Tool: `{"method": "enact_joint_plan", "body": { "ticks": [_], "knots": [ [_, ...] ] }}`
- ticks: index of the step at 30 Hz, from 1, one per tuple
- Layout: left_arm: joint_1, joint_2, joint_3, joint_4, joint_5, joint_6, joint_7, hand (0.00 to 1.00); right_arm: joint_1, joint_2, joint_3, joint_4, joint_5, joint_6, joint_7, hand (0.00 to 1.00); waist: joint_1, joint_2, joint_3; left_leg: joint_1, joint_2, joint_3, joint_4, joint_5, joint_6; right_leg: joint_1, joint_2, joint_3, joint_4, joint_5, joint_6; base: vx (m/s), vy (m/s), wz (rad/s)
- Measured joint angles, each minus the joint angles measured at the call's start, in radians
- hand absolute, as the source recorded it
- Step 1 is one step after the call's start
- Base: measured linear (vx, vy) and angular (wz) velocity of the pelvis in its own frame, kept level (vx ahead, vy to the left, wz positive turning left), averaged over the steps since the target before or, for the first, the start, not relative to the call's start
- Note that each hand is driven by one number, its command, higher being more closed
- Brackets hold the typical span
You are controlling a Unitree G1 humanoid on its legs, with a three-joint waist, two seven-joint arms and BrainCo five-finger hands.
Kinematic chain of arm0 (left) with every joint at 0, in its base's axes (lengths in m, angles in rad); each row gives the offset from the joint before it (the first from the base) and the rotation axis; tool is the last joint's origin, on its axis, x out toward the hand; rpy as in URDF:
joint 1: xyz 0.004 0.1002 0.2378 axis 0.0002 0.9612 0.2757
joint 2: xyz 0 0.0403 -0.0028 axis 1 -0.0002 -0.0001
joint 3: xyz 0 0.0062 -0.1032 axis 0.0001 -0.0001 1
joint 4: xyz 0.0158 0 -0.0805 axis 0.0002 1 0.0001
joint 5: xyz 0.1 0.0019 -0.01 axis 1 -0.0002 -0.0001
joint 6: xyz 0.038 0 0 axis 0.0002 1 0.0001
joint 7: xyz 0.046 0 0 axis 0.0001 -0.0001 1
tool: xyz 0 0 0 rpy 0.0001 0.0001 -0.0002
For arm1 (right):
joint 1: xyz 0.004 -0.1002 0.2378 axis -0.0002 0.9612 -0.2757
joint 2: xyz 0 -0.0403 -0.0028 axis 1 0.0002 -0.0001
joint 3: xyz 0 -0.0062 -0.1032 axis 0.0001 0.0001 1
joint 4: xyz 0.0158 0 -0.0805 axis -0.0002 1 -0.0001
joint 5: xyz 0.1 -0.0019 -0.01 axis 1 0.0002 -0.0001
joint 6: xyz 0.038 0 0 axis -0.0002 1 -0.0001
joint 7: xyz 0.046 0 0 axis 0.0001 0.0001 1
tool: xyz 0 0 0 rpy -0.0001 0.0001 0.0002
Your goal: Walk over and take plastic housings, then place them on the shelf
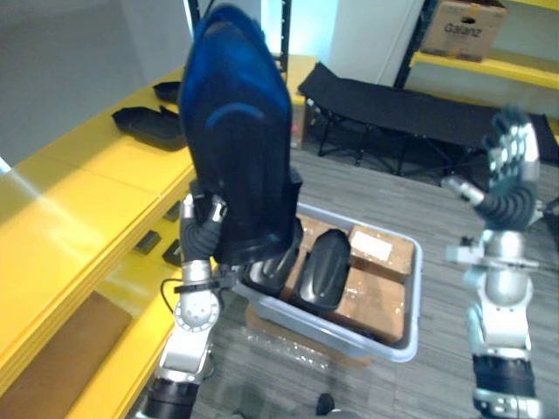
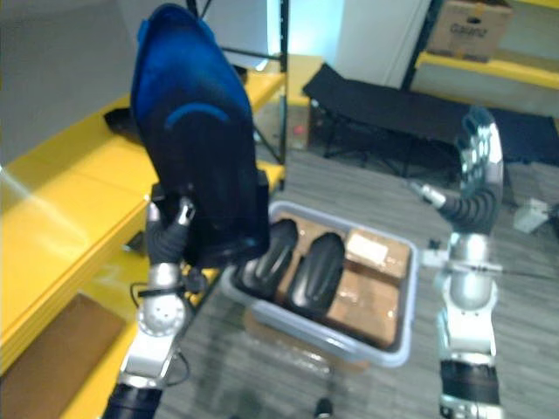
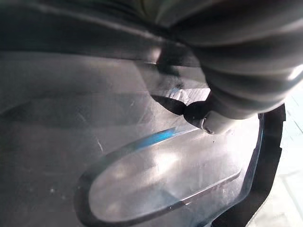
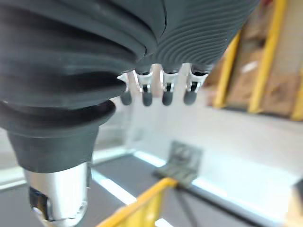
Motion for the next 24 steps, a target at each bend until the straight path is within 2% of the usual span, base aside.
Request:
{"method": "enact_joint_plan", "body": {
  "ticks": [5, 9, 13, 15, 19, 24],
  "knots": [
    [0.097, -0.028, 0.037, -0.010, -0.065, -0.009, -0.003, 1.00, 0.147, 0.141, 0.010, 0.043, 0.040, 0.009, -0.003, 0.00, -0.010, 0.002, 0.000, 0.006, 0.002, 0.009, 0.000, -0.014, 0.001, 0.001, -0.001, 0.005, 0.000, -0.002, 0.003, 0.01, 0.017, -0.06],
    [0.184, -0.042, 0.038, -0.035, -0.068, -0.071, -0.009, 1.00, 0.252, 0.252, 0.043, 0.091, 0.048, -0.051, -0.052, 0.00, -0.010, 0.012, 0.000, 0.006, -0.002, 0.010, 0.000, -0.018, 0.004, 0.001, -0.008, 0.004, 0.000, -0.004, 0.004, -0.02, 0.011, 0.00],
    [0.199, -0.047, 0.056, -0.085, -0.067, -0.127, -0.009, 1.00, 0.260, 0.262, 0.048, 0.092, 0.062, -0.117, -0.068, 0.00, -0.008, 0.027, -0.003, 0.004, -0.003, 0.008, -0.002, -0.019, 0.005, 0.004, -0.009, 0.000, 0.000, -0.008, 0.004, -0.04, 0.010, 0.01],
    [0.207, -0.047, 0.086, -0.113, -0.074, -0.133, -0.011, 1.00, 0.250, 0.261, 0.054, 0.098, 0.089, -0.140, -0.059, 0.00, -0.008, 0.038, -0.010, 0.003, -0.002, 0.006, -0.003, -0.018, 0.005, 0.004, -0.009, -0.002, 0.000, -0.009, 0.003, 0.00, 0.000, 0.00],
    [0.229, -0.065, 0.179, -0.183, -0.074, -0.149, -0.005, 1.00, 0.208, 0.259, 0.071, 0.120, 0.137, -0.144, -0.031, 0.00, 0.000, 0.053, -0.018, -0.012, -0.004, -0.020, 0.000, -0.017, 0.005, 0.004, -0.012, -0.028, 0.000, -0.010, 0.003, 0.00, 0.000, 0.15],
    [0.289, -0.077, 0.356, -0.263, -0.063, -0.143, 0.064, 1.00, 0.131, 0.256, 0.172, 0.161, 0.175, -0.129, 0.047, 0.00, 0.059, 0.055, -0.020, -0.051, -0.016, -0.123, -0.002, 0.010, 0.007, 0.017, -0.024, -0.147, -0.001, -0.011, 0.002, 0.00, -0.012, 0.55]
  ]
}}
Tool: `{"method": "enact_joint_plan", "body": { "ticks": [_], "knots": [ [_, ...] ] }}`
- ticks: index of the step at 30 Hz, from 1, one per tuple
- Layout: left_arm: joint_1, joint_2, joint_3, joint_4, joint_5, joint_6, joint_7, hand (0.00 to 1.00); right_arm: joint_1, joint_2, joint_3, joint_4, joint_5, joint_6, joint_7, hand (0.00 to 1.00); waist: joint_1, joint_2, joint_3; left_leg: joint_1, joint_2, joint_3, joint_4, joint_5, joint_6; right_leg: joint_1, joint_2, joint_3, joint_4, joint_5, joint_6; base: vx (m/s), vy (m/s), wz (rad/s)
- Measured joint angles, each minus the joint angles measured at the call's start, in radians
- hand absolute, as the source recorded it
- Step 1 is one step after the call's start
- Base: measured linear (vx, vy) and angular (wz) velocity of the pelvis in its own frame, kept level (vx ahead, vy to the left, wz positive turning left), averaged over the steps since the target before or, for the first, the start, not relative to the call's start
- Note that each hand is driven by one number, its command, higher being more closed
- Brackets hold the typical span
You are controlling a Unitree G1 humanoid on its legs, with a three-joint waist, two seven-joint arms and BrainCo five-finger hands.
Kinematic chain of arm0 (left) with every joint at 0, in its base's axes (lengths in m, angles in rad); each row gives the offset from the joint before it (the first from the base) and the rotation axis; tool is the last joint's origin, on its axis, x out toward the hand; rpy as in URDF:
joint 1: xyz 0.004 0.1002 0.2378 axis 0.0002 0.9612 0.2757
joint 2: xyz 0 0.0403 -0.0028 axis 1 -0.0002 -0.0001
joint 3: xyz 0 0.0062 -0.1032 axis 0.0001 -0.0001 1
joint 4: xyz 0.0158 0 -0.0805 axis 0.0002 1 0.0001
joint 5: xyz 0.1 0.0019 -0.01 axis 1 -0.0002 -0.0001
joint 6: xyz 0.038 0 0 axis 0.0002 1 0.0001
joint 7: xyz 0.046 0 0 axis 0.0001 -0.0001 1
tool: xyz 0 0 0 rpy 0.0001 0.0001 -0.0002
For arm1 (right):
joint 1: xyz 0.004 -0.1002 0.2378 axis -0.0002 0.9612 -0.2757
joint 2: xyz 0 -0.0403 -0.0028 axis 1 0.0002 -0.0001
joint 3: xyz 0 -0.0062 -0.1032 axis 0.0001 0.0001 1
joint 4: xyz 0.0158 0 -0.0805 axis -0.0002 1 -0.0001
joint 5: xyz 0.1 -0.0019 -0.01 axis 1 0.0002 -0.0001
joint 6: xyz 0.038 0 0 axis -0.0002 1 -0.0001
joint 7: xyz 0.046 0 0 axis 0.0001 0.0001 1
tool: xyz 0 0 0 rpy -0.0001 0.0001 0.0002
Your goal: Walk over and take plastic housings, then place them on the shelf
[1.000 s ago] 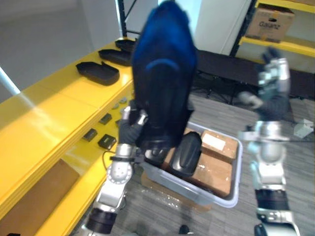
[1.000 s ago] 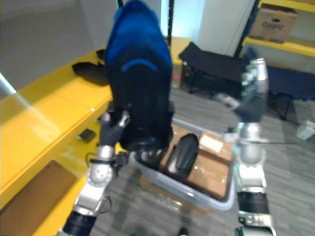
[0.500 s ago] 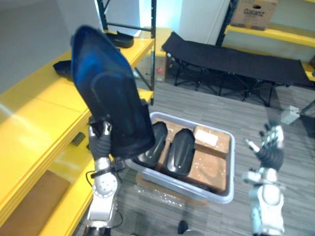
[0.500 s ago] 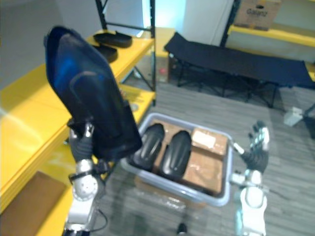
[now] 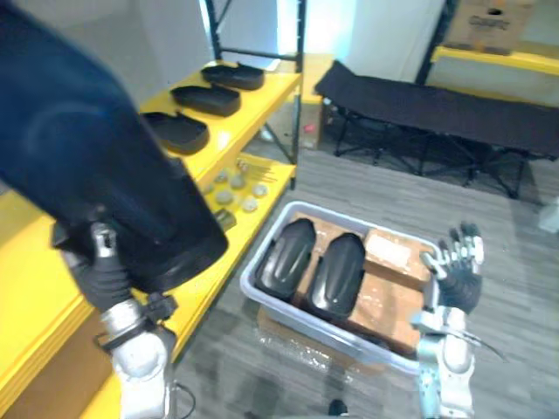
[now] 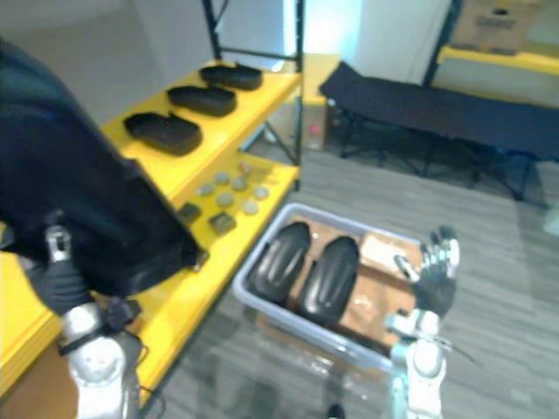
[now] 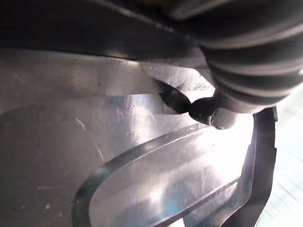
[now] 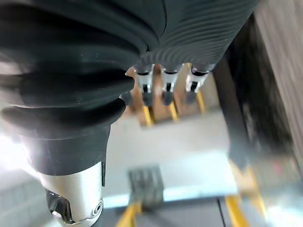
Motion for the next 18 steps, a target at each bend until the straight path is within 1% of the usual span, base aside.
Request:
{"method": "enact_joint_plan", "body": {
  "ticks": [1, 2, 3, 4, 5, 6, 7, 8, 9, 10, 11, 12, 13, 15, 16, 18],
  "knots": [
    [0.011, -0.006, 0.020, -0.002, 0.000, 0.002, 0.002, 1.00, -0.008, 0.000, 0.011, 0.008, 0.000, 0.008, 0.001, 0.00, 0.010, 0.000, 0.000, -0.002, -0.003, -0.013, 0.000, 0.003, 0.001, 0.008, -0.003, -0.017, 0.000, -0.001, 0.002, -0.01, 0.002, 0.67],
    [0.032, -0.018, 0.047, -0.007, -0.001, 0.007, 0.003, 1.00, -0.019, 0.000, 0.032, 0.022, 0.000, 0.018, 0.001, 0.00, 0.028, 0.001, 0.000, -0.002, -0.008, -0.037, 0.000, 0.004, 0.003, 0.022, -0.006, -0.039, 0.000, -0.004, 0.005, 0.00, 0.009, 0.66],
    [0.068, -0.034, 0.083, -0.016, -0.002, 0.013, 0.006, 1.00, -0.034, 0.000, 0.062, 0.043, -0.001, 0.035, 0.001, 0.00, 0.053, -0.001, -0.003, -0.005, -0.015, -0.063, 0.001, 0.007, 0.006, 0.036, -0.007, -0.073, 0.000, -0.007, 0.008, -0.02, 0.011, 0.75],
    [0.107, -0.040, 0.118, -0.022, -0.002, 0.023, 0.017, 1.00, -0.046, 0.001, 0.091, 0.060, -0.005, 0.039, 0.000, 0.00, 0.078, -0.009, -0.008, -0.013, -0.025, -0.089, 0.000, 0.008, 0.009, 0.045, -0.015, -0.098, 0.000, -0.015, 0.015, -0.01, 0.012, 0.69],
    [0.128, -0.044, 0.139, -0.022, -0.002, 0.023, 0.022, 1.00, -0.056, 0.001, 0.107, 0.072, -0.011, 0.040, 0.000, 0.00, 0.088, -0.011, -0.009, -0.013, -0.029, -0.098, -0.001, 0.009, 0.011, 0.051, -0.021, -0.113, 0.000, -0.017, 0.016, 0.00, 0.024, 0.68],
    [0.165, -0.059, 0.178, -0.022, -0.002, 0.025, 0.031, 1.00, -0.071, 0.003, 0.131, 0.089, -0.022, 0.044, -0.001, 0.00, 0.109, -0.015, -0.011, -0.016, -0.037, -0.122, -0.004, 0.014, 0.015, 0.061, -0.024, -0.137, 0.000, -0.021, 0.020, 0.02, 0.036, 0.55],
    [0.202, -0.081, 0.216, -0.026, -0.007, 0.024, 0.037, 1.00, -0.086, 0.004, 0.149, 0.098, -0.041, 0.053, -0.005, 0.00, 0.140, -0.018, -0.013, -0.023, -0.046, -0.139, -0.003, 0.014, 0.016, 0.066, -0.031, -0.152, 0.000, -0.026, 0.026, 0.00, 0.035, 0.54],
    [0.217, -0.090, 0.232, -0.028, -0.010, 0.024, 0.039, 1.00, -0.094, 0.005, 0.155, 0.106, -0.044, 0.056, -0.006, 0.00, 0.148, -0.021, -0.015, -0.030, -0.050, -0.148, -0.001, 0.015, 0.018, 0.070, -0.035, -0.165, 0.000, -0.027, 0.027, 0.01, 0.030, 0.53],
    [0.244, -0.112, 0.262, -0.030, -0.012, 0.021, 0.039, 1.00, -0.107, 0.005, 0.163, 0.119, -0.057, 0.062, -0.011, 0.00, 0.165, -0.025, -0.018, -0.030, -0.059, -0.171, -0.001, 0.018, 0.020, 0.079, -0.039, -0.189, 0.000, -0.031, 0.031, 0.02, 0.030, 0.49],
    [0.269, -0.129, 0.287, -0.031, -0.012, 0.016, 0.039, 1.00, -0.120, 0.007, 0.169, 0.131, -0.058, 0.067, -0.017, 0.00, 0.190, -0.027, -0.019, -0.030, -0.062, -0.178, -0.001, 0.020, 0.022, 0.083, -0.042, -0.199, 0.000, -0.031, 0.031, 0.03, 0.037, 0.41],
    [0.282, -0.138, 0.302, -0.031, -0.012, 0.012, 0.039, 1.00, -0.127, 0.008, 0.172, 0.136, -0.058, 0.073, -0.017, 0.00, 0.196, -0.029, -0.019, -0.030, -0.064, -0.183, 0.000, 0.020, 0.022, 0.087, -0.043, -0.209, 0.000, -0.031, 0.031, 0.03, 0.038, 0.32],
    [0.296, -0.153, 0.319, -0.031, -0.012, -0.001, 0.042, 1.00, -0.138, 0.007, 0.177, 0.150, -0.058, 0.076, -0.016, 0.00, 0.199, -0.032, -0.020, -0.032, -0.071, -0.201, 0.001, 0.020, 0.023, 0.095, -0.047, -0.221, 0.000, -0.032, 0.031, 0.02, 0.041, 0.32],
    [0.301, -0.153, 0.329, -0.032, -0.012, -0.015, 0.046, 1.00, -0.140, 0.008, 0.182, 0.155, -0.056, 0.079, -0.015, 0.00, 0.209, -0.039, -0.024, -0.044, -0.076, -0.210, 0.003, 0.020, 0.023, 0.095, -0.055, -0.237, 0.001, -0.036, 0.032, 0.01, 0.045, 0.33],
    [0.306, -0.153, 0.353, -0.044, -0.011, -0.024, 0.056, 1.00, -0.143, 0.010, 0.192, 0.155, -0.055, 0.081, 0.000, 0.00, 0.211, -0.043, -0.024, -0.049, -0.080, -0.224, 0.004, 0.019, 0.022, 0.094, -0.056, -0.245, 0.010, -0.044, 0.030, 0.01, 0.040, 0.23],
    [0.306, -0.154, 0.364, -0.052, -0.012, -0.029, 0.065, 1.00, -0.143, 0.011, 0.200, 0.155, -0.056, 0.084, 0.006, 0.00, 0.218, -0.046, -0.024, -0.050, -0.083, -0.230, 0.004, 0.019, 0.023, 0.095, -0.059, -0.259, 0.018, -0.051, 0.033, 0.02, 0.025, 0.20],
    [0.302, -0.154, 0.384, -0.052, -0.014, -0.050, 0.065, 1.00, -0.143, 0.011, 0.204, 0.155, -0.056, 0.098, 0.007, 0.00, 0.219, -0.054, -0.028, -0.060, -0.088, -0.254, 0.011, 0.019, 0.025, 0.096, -0.062, -0.276, 0.024, -0.056, 0.035, 0.03, 0.016, 0.24]
  ]
}}
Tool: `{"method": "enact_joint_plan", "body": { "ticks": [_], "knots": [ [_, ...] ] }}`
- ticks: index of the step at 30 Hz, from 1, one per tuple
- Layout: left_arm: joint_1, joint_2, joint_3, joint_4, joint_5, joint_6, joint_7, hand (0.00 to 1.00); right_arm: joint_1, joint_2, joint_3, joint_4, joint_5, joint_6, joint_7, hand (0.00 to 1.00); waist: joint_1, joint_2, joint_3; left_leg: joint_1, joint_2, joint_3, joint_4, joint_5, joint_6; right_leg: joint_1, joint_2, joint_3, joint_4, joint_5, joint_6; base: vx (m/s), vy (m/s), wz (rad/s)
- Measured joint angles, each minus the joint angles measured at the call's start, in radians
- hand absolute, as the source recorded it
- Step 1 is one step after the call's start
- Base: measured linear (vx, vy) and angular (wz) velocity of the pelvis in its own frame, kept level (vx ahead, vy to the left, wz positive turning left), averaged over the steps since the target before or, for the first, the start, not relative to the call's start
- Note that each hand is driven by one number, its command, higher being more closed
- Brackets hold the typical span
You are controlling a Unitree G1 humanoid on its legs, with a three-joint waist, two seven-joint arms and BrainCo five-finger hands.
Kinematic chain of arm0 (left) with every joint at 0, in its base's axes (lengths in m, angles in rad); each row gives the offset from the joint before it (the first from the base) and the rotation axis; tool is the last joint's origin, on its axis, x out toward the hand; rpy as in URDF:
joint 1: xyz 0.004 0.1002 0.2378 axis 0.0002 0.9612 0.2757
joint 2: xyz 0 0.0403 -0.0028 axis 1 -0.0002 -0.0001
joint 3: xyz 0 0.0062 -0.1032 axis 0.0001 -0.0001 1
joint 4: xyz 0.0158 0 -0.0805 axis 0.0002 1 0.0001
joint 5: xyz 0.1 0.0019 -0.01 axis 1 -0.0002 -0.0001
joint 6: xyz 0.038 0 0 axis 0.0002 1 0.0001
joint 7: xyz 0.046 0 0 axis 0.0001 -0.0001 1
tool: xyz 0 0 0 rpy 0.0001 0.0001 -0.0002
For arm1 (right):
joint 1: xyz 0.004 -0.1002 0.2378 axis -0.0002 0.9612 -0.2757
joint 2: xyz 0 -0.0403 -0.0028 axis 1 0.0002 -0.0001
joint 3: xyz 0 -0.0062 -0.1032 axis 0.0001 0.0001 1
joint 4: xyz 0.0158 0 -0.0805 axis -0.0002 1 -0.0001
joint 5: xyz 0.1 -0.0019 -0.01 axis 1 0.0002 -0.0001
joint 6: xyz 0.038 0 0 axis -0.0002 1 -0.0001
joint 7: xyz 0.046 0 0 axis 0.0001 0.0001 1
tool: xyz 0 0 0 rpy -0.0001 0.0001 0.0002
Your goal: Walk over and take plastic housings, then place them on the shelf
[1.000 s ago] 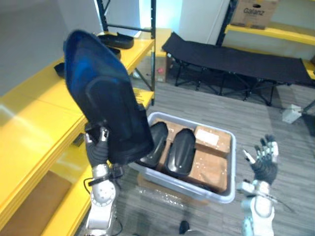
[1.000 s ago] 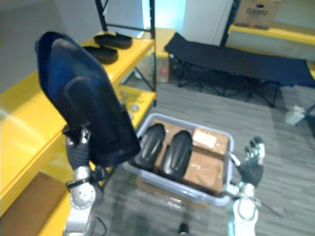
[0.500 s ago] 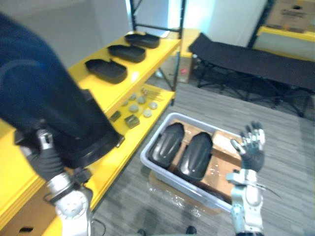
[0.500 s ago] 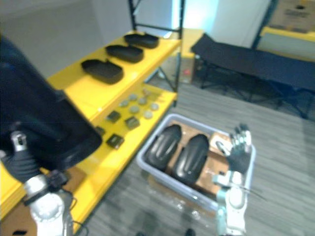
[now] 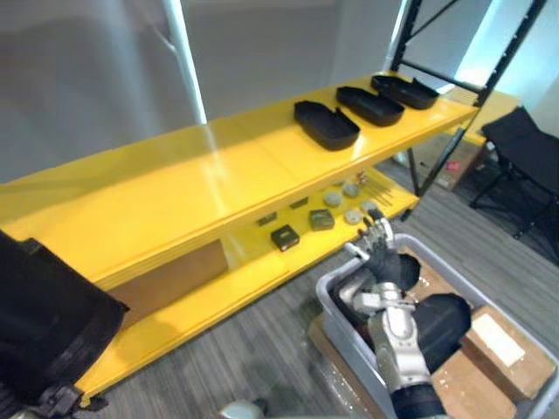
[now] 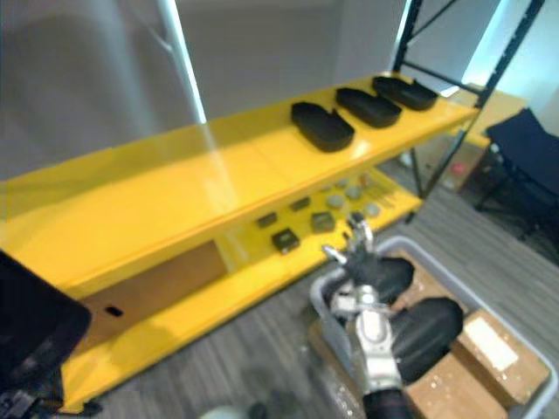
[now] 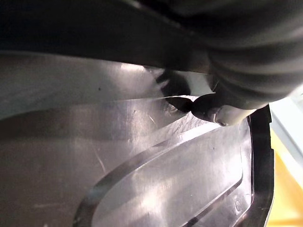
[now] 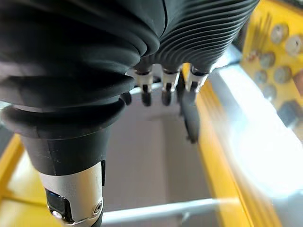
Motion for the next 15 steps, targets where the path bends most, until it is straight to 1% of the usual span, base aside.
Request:
{"method": "enact_joint_plan", "body": {
  "ticks": [2, 5, 8, 9, 10, 11, 12, 13, 15],
  "knots": [
    [-0.002, -0.001, 0.000, 0.000, -0.007, -0.007, -0.006, 1.00, 0.000, -0.002, 0.000, 0.003, 0.000, 0.005, 0.000, 0.00, 0.004, -0.005, 0.007, -0.006, -0.004, -0.017, 0.013, -0.001, 0.000, 0.010, -0.001, -0.021, 0.006, -0.001, -0.001, 0.04, 0.021, 0.35],
    [-0.002, -0.001, 0.010, 0.000, -0.047, -0.010, -0.015, 1.00, -0.015, -0.001, 0.011, 0.038, -0.002, 0.005, -0.002, 0.00, 0.021, -0.011, 0.011, -0.006, -0.010, -0.035, 0.028, -0.008, 0.002, 0.023, -0.007, -0.042, 0.016, -0.010, -0.013, 0.03, 0.045, 0.21],
    [-0.003, -0.001, 0.016, 0.000, -0.079, -0.017, -0.037, 1.00, -0.033, -0.006, 0.010, 0.040, -0.004, 0.006, -0.005, 0.00, 0.021, -0.011, 0.017, -0.023, -0.027, -0.061, 0.040, -0.023, 0.012, 0.033, -0.014, -0.076, 0.029, -0.021, -0.008, 0.01, 0.037, 0.34],
    [-0.004, 0.000, 0.017, 0.000, -0.080, -0.018, -0.046, 1.00, -0.037, -0.008, 0.007, 0.039, -0.005, 0.006, -0.007, 0.00, 0.019, -0.011, 0.017, -0.040, -0.028, -0.048, 0.054, -0.034, 0.024, 0.035, -0.019, -0.096, 0.029, -0.021, -0.008, -0.03, 0.055, 0.54],
    [-0.010, 0.000, 0.017, 0.000, -0.091, -0.020, -0.069, 1.00, -0.035, -0.008, -0.002, 0.038, -0.010, 0.007, -0.012, 0.00, 0.008, -0.011, 0.020, -0.059, -0.016, 0.018, 0.068, -0.041, 0.034, 0.045, -0.025, -0.138, 0.032, -0.021, -0.008, -0.04, 0.048, 0.69],
    [-0.018, 0.000, 0.013, 0.000, -0.104, -0.020, -0.090, 1.00, -0.030, -0.010, -0.014, 0.038, -0.020, 0.008, -0.019, 0.00, -0.004, -0.010, 0.026, -0.066, 0.001, 0.072, 0.073, -0.041, 0.034, 0.058, -0.026, -0.168, 0.038, -0.020, -0.007, -0.04, 0.043, 1.22],
    [-0.027, 0.000, -0.007, 0.000, -0.110, -0.023, -0.126, 1.00, -0.009, -0.022, -0.030, 0.038, -0.022, 0.009, -0.039, 0.00, -0.022, -0.005, 0.030, -0.081, 0.027, 0.147, 0.084, -0.030, 0.030, 0.077, -0.031, -0.220, 0.063, -0.020, -0.007, -0.01, 0.073, 1.40],
    [-0.031, 0.001, -0.013, 0.001, -0.112, -0.031, -0.160, 1.00, 0.014, -0.033, -0.053, 0.038, -0.024, 0.010, -0.059, 0.00, -0.024, -0.003, 0.031, -0.084, 0.031, 0.155, 0.076, 0.001, 0.017, 0.088, -0.044, -0.246, 0.088, -0.021, -0.007, 0.00, 0.109, 1.21],
    [-0.029, 0.004, -0.014, 0.001, -0.141, -0.041, -0.191, 1.00, 0.019, -0.033, -0.065, 0.036, -0.024, 0.010, -0.075, 0.00, -0.015, -0.012, 0.032, -0.084, 0.009, 0.127, 0.058, 0.024, 0.022, 0.084, -0.063, -0.246, 0.107, -0.018, -0.011, 0.05, 0.148, 0.73]
  ]
}}
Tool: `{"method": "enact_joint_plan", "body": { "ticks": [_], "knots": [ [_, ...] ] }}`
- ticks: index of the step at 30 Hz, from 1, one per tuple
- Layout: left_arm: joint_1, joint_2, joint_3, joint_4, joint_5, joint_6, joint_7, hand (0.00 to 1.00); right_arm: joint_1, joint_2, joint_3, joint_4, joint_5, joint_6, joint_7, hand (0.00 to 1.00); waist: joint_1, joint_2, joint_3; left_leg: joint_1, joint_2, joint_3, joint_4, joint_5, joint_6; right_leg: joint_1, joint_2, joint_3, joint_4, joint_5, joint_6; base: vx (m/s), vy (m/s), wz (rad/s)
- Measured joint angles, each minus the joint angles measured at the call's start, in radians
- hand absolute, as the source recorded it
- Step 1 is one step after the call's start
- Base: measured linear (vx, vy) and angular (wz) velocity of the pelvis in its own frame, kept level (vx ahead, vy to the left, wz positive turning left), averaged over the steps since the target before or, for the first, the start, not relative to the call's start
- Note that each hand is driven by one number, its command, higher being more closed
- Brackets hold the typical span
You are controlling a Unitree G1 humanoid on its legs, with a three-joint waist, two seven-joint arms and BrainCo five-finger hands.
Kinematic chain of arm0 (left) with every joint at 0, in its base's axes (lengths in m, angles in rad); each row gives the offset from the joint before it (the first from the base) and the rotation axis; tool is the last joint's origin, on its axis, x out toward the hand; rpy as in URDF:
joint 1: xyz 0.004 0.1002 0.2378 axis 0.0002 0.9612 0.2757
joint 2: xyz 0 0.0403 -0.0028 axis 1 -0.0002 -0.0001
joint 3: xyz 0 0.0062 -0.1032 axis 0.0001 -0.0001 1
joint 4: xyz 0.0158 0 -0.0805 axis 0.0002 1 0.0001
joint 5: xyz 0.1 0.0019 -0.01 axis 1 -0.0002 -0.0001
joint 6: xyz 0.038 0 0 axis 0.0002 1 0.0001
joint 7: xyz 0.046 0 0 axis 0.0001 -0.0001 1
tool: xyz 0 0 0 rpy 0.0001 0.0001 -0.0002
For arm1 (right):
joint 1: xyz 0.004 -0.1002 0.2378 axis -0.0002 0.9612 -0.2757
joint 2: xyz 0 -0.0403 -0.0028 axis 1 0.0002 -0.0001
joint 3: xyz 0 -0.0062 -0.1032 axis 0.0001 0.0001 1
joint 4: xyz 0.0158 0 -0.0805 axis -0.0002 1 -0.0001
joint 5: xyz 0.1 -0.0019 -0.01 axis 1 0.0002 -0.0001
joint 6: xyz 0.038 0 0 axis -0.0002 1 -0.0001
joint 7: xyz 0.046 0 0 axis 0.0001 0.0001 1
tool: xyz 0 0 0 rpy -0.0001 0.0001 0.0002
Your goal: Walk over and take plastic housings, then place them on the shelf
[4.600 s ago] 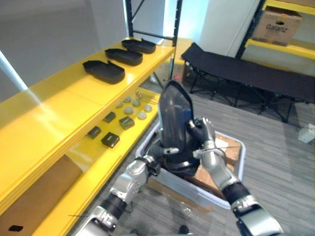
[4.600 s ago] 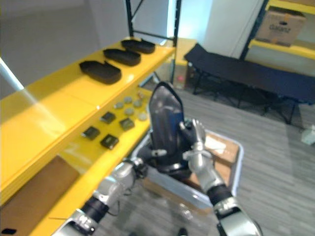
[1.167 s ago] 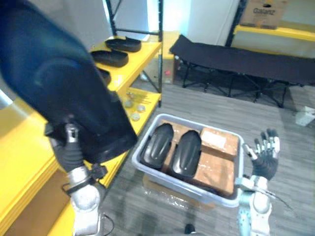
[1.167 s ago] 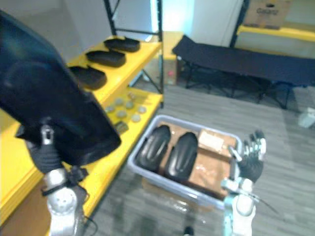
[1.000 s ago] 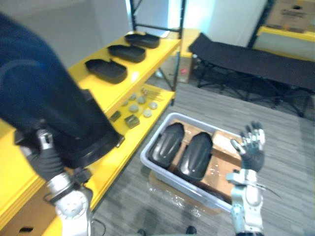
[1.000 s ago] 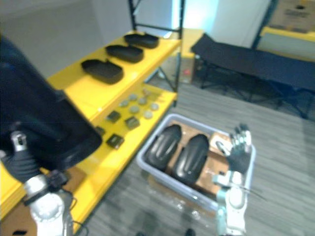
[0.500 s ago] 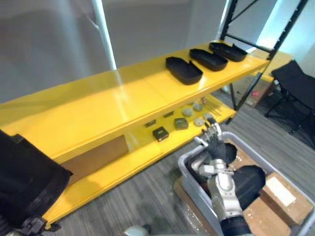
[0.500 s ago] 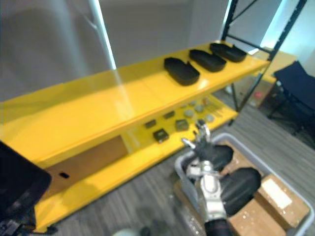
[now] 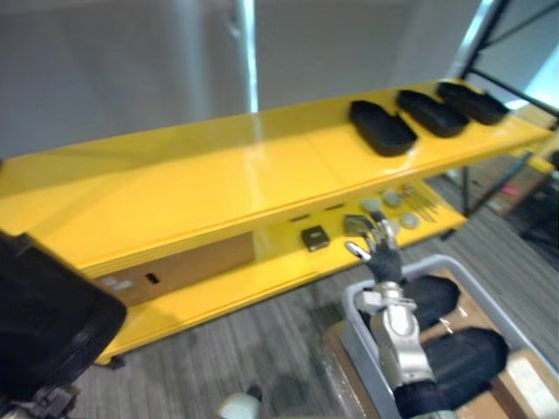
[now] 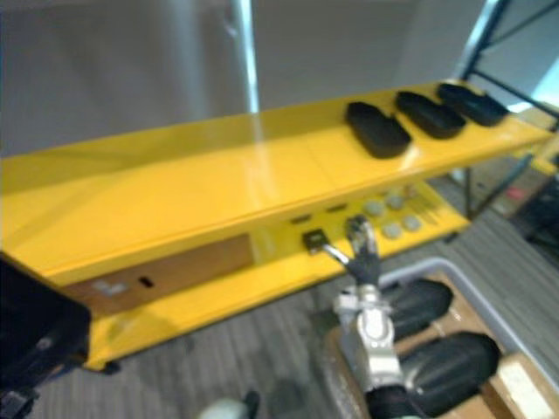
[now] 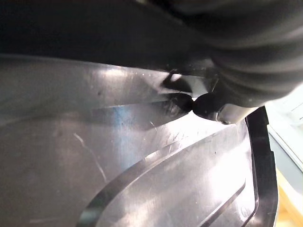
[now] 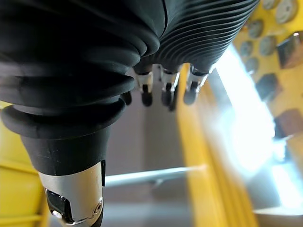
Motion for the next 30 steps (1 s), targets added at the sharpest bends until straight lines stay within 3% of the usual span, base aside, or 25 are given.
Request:
{"method": "enact_joint_plan", "body": {
  "ticks": [5, 10, 13, 16, 19, 23, 27, 30],
  "knots": [
    [-0.014, 0.006, -0.053, 0.006, -0.013, -0.001, -0.005, 1.00, -0.030, 0.001, -0.006, -0.002, -0.038, -0.003, 0.012, 0.00, 0.002, -0.001, 0.018, -0.008, -0.013, -0.018, 0.011, 0.011, 0.006, 0.000, -0.013, 0.015, 0.023, 0.010, -0.014, 0.05, 0.057, 0.21],
    [-0.032, 0.016, -0.117, 0.009, -0.003, -0.008, 0.003, 1.00, -0.026, -0.021, -0.047, -0.021, -0.036, -0.004, 0.027, 0.00, -0.030, 0.031, 0.038, -0.008, -0.005, -0.026, 0.005, 0.008, 0.003, -0.001, 0.000, 0.108, 0.030, 0.008, -0.013, -0.05, -0.031, 0.01],
    [-0.071, 0.045, -0.164, 0.015, 0.000, -0.008, 0.000, 1.00, 0.005, -0.032, -0.073, -0.073, -0.035, -0.004, 0.027, 0.00, -0.043, 0.037, 0.043, -0.010, -0.008, -0.080, -0.031, 0.016, 0.000, -0.017, 0.007, 0.240, 0.068, -0.029, -0.054, -0.05, -0.015, 0.47],
    [-0.120, 0.084, -0.205, 0.044, -0.004, -0.007, -0.020, 1.00, 0.045, -0.038, -0.087, -0.129, -0.036, -0.004, 0.022, 0.00, -0.084, 0.049, 0.050, -0.017, -0.001, -0.170, -0.070, 0.067, -0.010, -0.039, 0.036, 0.364, 0.148, -0.048, -0.065, 0.03, -0.086, 0.97],
    [-0.133, 0.106, -0.235, 0.071, -0.005, -0.006, -0.040, 1.00, 0.086, -0.039, -0.111, -0.149, -0.035, -0.004, 0.023, 0.00, -0.087, 0.041, 0.057, -0.024, 0.000, -0.219, -0.092, 0.123, -0.027, -0.054, 0.041, 0.376, 0.213, -0.086, -0.056, 0.05, -0.134, 0.58],
    [-0.117, 0.107, -0.251, 0.079, -0.012, -0.005, -0.039, 1.00, 0.091, -0.039, -0.123, -0.153, -0.036, -0.010, 0.026, 0.00, -0.086, 0.035, 0.060, -0.034, -0.008, -0.239, -0.081, 0.136, -0.041, -0.033, 0.054, 0.402, 0.184, -0.165, -0.089, 0.02, -0.131, 0.20],
    [-0.093, 0.107, -0.289, 0.086, -0.005, -0.006, -0.038, 1.00, 0.115, -0.038, -0.125, -0.167, -0.036, -0.015, 0.028, 0.00, -0.091, 0.060, 0.081, -0.044, 0.009, -0.227, -0.073, 0.146, -0.057, -0.015, 0.083, 0.414, 0.147, -0.198, -0.036, -0.07, -0.109, -0.05],
    [-0.068, 0.107, -0.293, 0.086, -0.006, -0.006, -0.033, 1.00, 0.131, -0.036, -0.125, -0.186, -0.036, -0.018, 0.032, 0.00, -0.095, 0.047, 0.089, -0.048, 0.016, -0.193, -0.081, 0.148, -0.062, -0.016, 0.081, 0.421, 0.126, -0.252, -0.022, -0.13, -0.083, -0.21]
  ]
}}
